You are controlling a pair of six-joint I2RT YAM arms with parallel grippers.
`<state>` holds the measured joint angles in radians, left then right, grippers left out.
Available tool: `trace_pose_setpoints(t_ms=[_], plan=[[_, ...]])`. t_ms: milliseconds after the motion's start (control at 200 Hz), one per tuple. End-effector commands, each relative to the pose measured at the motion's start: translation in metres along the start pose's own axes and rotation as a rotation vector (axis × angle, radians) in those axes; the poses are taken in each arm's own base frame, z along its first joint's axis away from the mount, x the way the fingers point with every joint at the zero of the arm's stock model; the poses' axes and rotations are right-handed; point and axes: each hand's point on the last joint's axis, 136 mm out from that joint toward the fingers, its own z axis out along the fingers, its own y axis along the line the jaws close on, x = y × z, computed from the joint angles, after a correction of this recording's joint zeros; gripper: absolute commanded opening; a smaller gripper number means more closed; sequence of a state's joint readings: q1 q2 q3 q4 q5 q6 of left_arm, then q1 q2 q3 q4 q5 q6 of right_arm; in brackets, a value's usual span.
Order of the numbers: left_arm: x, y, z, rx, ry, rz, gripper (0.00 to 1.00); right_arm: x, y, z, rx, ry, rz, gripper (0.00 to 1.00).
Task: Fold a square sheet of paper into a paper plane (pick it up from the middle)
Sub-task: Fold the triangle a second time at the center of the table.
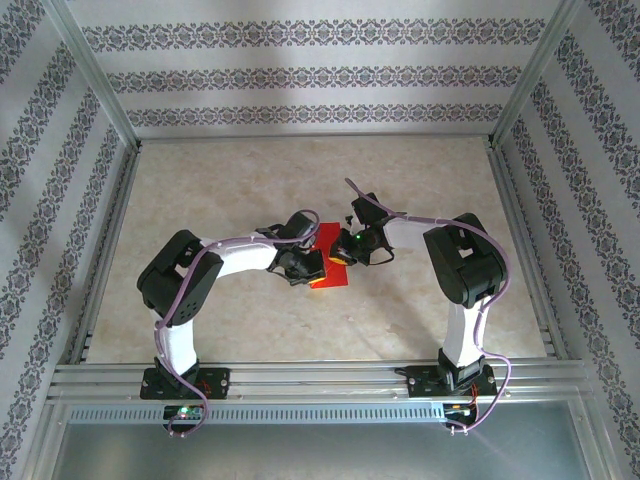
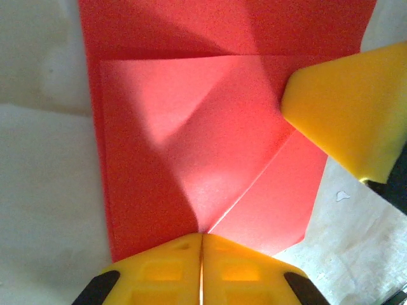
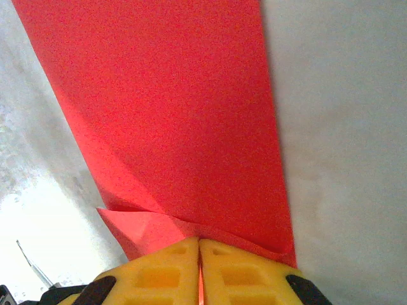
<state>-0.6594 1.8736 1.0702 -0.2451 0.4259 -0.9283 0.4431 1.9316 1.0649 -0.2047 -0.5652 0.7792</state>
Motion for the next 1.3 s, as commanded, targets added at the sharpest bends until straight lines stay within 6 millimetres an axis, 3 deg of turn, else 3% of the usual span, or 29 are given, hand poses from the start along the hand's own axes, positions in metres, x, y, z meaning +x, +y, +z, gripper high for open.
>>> trace_pose_setpoints(t_ms=[0, 405, 565, 655, 764, 874, 1079, 1294], plan=[[0.018, 0.028, 0.003, -0.074, 0.046, -0.02, 0.08, 0.025, -0.061, 0.016, 0.216, 0.07, 0.086, 0.11], [0.048, 0.056, -0.004, -0.047, 0.085, -0.008, 0.08, 0.027, -0.067, 0.017, 0.242, 0.085, 0.09, 0.11], [0.058, 0.072, -0.016, -0.061, 0.092, 0.006, 0.08, 0.027, -0.067, 0.017, 0.244, 0.088, 0.086, 0.11], [0.044, 0.056, -0.033, -0.006, 0.036, 0.032, 0.08, 0.027, -0.065, 0.017, 0.24, 0.087, 0.086, 0.11], [0.019, 0.014, -0.053, 0.114, -0.06, 0.076, 0.09, 0.027, -0.061, 0.016, 0.229, 0.084, 0.089, 0.11], [-0.001, -0.011, -0.054, 0.203, -0.125, 0.039, 0.09, 0.024, -0.057, 0.015, 0.214, 0.075, 0.096, 0.11], [-0.014, -0.011, -0.024, 0.195, -0.094, -0.035, 0.08, 0.024, -0.053, 0.016, 0.199, 0.073, 0.111, 0.11], [-0.004, 0.002, -0.01, 0.16, -0.037, -0.052, 0.07, 0.023, -0.052, 0.016, 0.196, 0.069, 0.115, 0.11]])
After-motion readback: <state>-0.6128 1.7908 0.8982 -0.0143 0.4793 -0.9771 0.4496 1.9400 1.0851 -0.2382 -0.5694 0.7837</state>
